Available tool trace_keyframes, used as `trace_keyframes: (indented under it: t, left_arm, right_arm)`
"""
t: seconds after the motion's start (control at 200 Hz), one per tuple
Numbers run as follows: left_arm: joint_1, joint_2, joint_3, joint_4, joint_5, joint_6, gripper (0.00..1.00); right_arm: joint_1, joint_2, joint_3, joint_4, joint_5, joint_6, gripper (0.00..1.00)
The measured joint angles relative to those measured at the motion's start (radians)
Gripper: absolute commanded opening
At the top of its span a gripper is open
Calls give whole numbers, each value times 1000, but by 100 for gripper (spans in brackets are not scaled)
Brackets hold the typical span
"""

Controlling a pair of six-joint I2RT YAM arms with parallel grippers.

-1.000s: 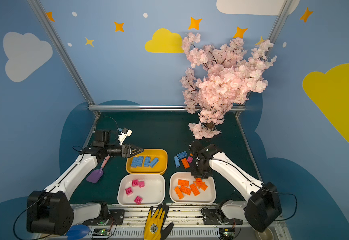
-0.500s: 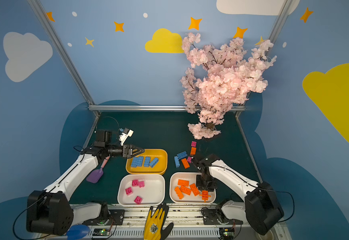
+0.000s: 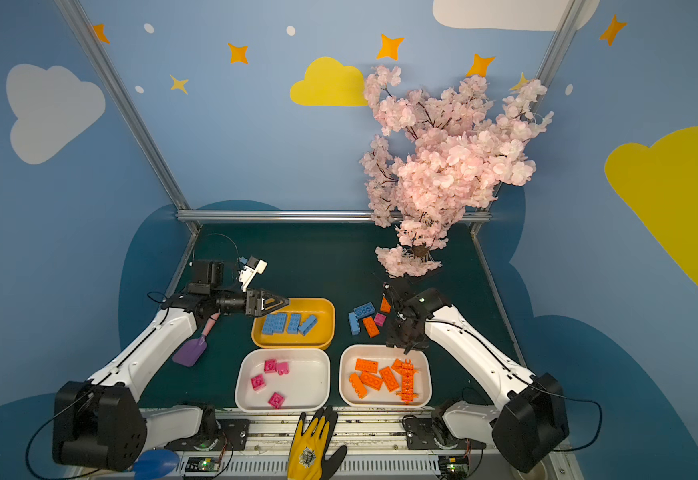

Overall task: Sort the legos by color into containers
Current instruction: 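Move the right gripper back to the pile above the remaining bricks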

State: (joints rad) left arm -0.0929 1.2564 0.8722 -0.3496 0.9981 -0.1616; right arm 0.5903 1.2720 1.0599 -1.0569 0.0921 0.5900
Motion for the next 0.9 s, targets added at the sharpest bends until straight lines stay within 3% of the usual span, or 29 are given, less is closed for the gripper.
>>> trace_keyframes:
  t: [0.16,0.325,0.536,0.736,0.896]
  left_arm:
    - [0,-3,0,0,-2,-2,99]
    - [0,-18,0,0,-7,0,99]
    - [0,-20,0,-10,-13,10,99]
    - [0,-20,0,-17,-27,27,99]
    - [0,-20,-3,-17,-30,37,99]
  right_arm:
    - [-13,140,53,142,42,-61,58]
    - [-12,369,233,206,-11,-97,58]
    - [0,550,357,256,-92,-191,56]
    - [-2,636,396,253,-114,-423,54]
    - [-37,650,413,218,-130,-695,53]
